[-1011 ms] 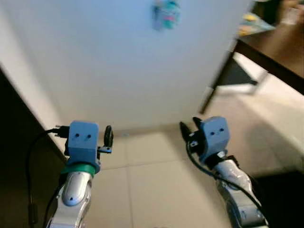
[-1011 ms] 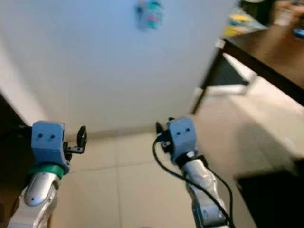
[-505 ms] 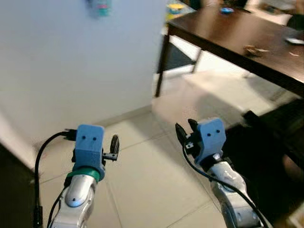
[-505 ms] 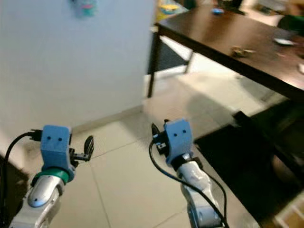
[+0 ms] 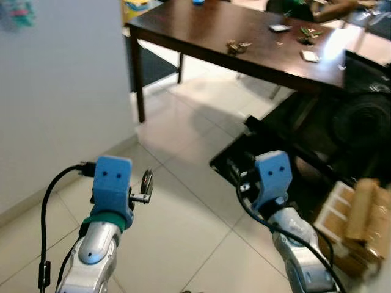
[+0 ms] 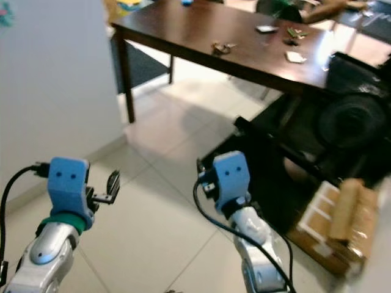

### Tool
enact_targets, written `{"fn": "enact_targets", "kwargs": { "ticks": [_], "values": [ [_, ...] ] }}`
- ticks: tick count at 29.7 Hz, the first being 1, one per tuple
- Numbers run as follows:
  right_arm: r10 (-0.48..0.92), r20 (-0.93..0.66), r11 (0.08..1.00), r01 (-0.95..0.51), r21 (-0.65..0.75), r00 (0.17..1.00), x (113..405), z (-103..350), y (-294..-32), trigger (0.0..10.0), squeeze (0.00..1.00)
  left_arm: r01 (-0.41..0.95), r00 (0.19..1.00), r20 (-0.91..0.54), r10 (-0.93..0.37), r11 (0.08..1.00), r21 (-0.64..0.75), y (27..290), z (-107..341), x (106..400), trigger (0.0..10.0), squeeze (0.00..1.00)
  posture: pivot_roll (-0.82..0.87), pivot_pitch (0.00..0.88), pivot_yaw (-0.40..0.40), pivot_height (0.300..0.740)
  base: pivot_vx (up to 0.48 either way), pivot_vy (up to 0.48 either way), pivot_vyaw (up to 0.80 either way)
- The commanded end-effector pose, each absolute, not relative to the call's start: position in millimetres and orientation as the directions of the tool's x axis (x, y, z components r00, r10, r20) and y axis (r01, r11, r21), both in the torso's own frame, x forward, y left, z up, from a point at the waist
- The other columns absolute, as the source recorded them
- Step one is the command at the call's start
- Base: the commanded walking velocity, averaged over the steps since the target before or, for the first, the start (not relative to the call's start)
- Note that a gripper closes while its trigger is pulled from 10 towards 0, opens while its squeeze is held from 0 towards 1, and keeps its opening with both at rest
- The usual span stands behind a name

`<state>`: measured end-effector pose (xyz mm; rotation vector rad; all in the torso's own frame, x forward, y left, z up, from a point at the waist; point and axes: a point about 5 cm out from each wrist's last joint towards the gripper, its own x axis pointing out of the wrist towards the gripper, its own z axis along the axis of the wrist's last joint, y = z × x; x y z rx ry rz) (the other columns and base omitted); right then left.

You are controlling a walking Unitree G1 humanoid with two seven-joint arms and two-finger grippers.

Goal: Hang keys on a hook

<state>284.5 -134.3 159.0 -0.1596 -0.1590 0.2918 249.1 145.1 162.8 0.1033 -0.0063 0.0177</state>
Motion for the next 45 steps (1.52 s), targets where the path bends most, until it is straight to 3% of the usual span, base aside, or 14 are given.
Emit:
{"fn": "enact_targets", "kwargs": {
  "ticks": [1,7,32,45],
  "values": [
    [0.293,0.110,0.946,-0.271,-0.175,0.950,284.0,154.5,-135.7,10.0,0.00,-0.021,1.000,0.019,0.019,0.994,0.108,146.3,162.9,248.0,10.0,0.00,-0.09,0.097,0.035,0.740,0.000,0.000,-0.80],
    [0.296,0.119,0.945,-0.273,-0.181,0.948,284.1,155.7,-134.7,10.0,0.00,-0.055,0.998,0.045,0.049,0.989,0.134,150.9,164.9,249.7,10.0,0.00,-0.09,0.098,0.036,0.740,0.133,0.000,-0.74],
    [0.290,0.152,0.954,-0.272,-0.130,0.945,290.7,156.2,-119.6,10.0,0.00,-0.048,0.998,0.060,0.037,0.978,0.203,159.2,169.5,256.9,10.0,0.00,-0.04,0.089,0.087,0.740,0.441,0.000,0.00],
    [0.267,0.152,0.960,-0.249,-0.126,0.952,292.9,156.4,-124.8,10.0,0.00,-0.031,0.998,0.064,0.019,0.980,0.196,156.1,170.5,260.3,10.0,0.00,-0.05,0.089,0.088,0.740,0.424,0.000,-0.77]
  ]
}}
